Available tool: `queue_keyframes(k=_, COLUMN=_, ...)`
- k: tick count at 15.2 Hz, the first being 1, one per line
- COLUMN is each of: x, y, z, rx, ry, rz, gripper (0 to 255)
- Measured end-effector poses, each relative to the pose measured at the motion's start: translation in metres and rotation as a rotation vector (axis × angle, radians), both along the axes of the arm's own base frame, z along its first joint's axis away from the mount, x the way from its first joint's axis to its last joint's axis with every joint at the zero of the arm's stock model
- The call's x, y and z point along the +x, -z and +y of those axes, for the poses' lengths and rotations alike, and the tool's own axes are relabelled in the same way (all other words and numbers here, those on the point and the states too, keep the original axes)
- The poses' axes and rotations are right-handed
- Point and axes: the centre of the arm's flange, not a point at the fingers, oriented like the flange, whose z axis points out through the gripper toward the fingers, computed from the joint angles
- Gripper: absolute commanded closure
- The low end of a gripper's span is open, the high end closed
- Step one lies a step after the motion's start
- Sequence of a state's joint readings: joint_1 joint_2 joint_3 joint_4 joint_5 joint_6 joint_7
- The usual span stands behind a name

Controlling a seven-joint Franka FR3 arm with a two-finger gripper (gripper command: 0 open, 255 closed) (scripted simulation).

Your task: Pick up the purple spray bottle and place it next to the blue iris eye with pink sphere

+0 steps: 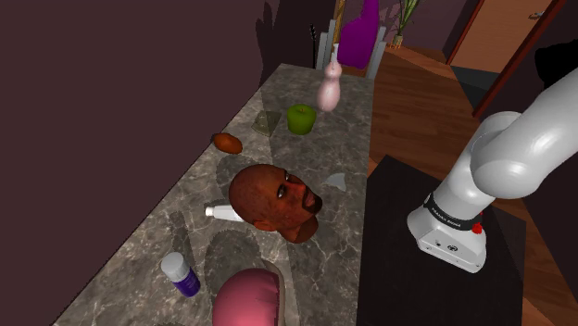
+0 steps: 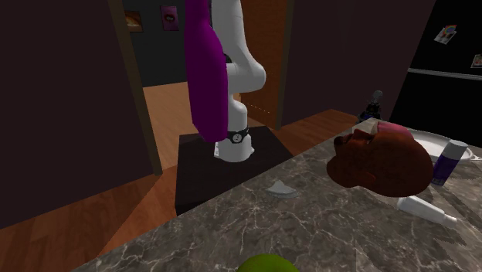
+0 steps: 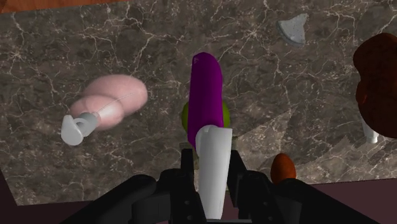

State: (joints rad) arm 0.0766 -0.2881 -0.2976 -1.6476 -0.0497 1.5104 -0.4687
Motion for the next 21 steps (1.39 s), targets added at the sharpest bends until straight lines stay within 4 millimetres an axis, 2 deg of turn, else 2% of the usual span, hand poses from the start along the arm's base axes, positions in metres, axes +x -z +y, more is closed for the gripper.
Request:
queue_keyframes(k=3, x=-0.003, y=-0.011, z=0.005, rx=0.0, ry=0.0, rz=0.0, gripper=255)
queue_keyframes(k=5, x=-0.011, y=-0.01, z=0.025, rx=0.0, ry=-0.001, rz=0.0, gripper=255)
queue_keyframes(k=21, x=-0.096, y=0.013, z=0.215, rx=0.0, ry=-0.002, rz=0.0, gripper=255)
